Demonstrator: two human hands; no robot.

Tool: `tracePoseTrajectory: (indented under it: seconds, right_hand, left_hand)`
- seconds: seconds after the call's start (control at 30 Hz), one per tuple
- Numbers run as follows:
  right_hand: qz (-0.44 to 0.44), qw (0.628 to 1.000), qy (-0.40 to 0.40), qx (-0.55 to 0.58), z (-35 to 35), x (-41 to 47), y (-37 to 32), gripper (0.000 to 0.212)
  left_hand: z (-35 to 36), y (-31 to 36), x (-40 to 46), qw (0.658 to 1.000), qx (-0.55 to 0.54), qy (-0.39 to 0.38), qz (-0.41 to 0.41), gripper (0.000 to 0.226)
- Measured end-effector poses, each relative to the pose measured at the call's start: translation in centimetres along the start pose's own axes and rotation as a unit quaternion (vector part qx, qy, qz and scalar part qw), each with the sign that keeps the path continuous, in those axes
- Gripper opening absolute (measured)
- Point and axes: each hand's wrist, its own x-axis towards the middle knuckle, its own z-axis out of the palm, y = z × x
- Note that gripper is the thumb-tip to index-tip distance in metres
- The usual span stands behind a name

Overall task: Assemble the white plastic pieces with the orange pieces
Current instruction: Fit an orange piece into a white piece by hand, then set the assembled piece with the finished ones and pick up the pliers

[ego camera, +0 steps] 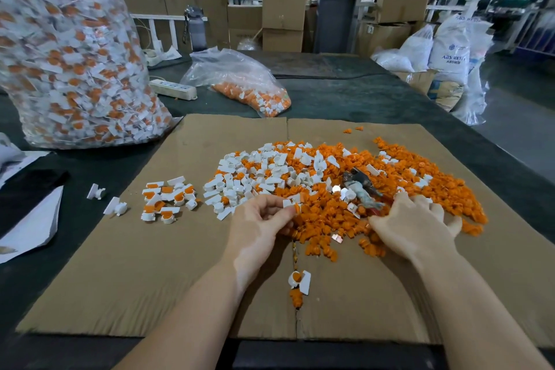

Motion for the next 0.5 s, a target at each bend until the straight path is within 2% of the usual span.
tracePoseTrajectory:
  seconds: [0.1,0.2,0.3,0.5]
  right_hand:
    - [-0.005,0.999,-0.004,-0.031,0.1,0.6,0.2,0.062]
    - [-0.015,0.998,0.027,-0.046,0.0,0.8,0.2,0.059]
    - [-0.03,0.999,0.036,0.0,-0.5,0.9,0.0,0.048]
    - [-0.14,0.985,0.075,0.061,-1.7,-0.7,-1.0,0.036]
  left_hand:
    - [0.0,-0.1,0.2,1.0,0.001,0.006,-0.006,0.007]
    - [0.0,-0.2,0.4,1.0,-0.002,0.013,-0.019,0.008]
    - [-0.1,-0.2,0.8,0.998,-0.022,0.021,-0.052,0.009]
    - [-0.1,0.9,1.8,0.986,-0.11,0.026,-0.126,0.005]
